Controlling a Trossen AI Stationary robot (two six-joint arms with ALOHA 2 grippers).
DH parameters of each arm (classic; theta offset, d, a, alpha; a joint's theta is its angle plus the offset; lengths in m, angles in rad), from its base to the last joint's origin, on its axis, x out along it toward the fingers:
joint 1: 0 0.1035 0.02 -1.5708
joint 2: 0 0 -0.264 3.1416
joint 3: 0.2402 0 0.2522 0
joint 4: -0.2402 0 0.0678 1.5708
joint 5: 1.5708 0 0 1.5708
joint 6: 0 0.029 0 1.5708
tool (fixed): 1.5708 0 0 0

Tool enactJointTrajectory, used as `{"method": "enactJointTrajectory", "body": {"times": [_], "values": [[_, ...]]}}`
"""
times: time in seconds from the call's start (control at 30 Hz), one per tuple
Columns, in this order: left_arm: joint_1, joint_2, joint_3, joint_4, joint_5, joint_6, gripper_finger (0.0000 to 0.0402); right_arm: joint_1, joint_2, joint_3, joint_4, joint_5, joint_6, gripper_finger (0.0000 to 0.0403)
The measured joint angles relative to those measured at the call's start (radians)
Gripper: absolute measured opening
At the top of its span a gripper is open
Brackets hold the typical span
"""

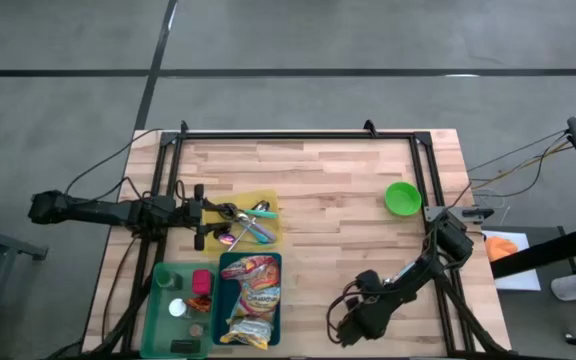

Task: Pick & Place Food Item
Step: Put the light blue spoon into the yellow bin

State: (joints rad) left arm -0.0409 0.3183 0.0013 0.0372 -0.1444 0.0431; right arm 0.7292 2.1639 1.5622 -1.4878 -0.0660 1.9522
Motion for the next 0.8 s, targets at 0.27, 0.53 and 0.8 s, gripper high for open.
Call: {"method": "enactJointTrajectory", "body": {"times": [0.27, 0.53, 0.8], "values": [[0.000, 0.000, 0.000, 0.000, 0.000, 0.000, 0.0189, 0.000, 0.000, -0.076, 0.055, 0.028, -0.001, 0.0134], [0.000, 0.000, 0.000, 0.000, 0.000, 0.000, 0.0189, 0.000, -0.005, -0.132, 0.090, 0.044, -0.008, 0.0134], [0.000, 0.000, 0.000, 0.000, 0.000, 0.000, 0.0189, -0.003, -0.006, -0.153, 0.094, 0.052, -0.010, 0.0134]]}}
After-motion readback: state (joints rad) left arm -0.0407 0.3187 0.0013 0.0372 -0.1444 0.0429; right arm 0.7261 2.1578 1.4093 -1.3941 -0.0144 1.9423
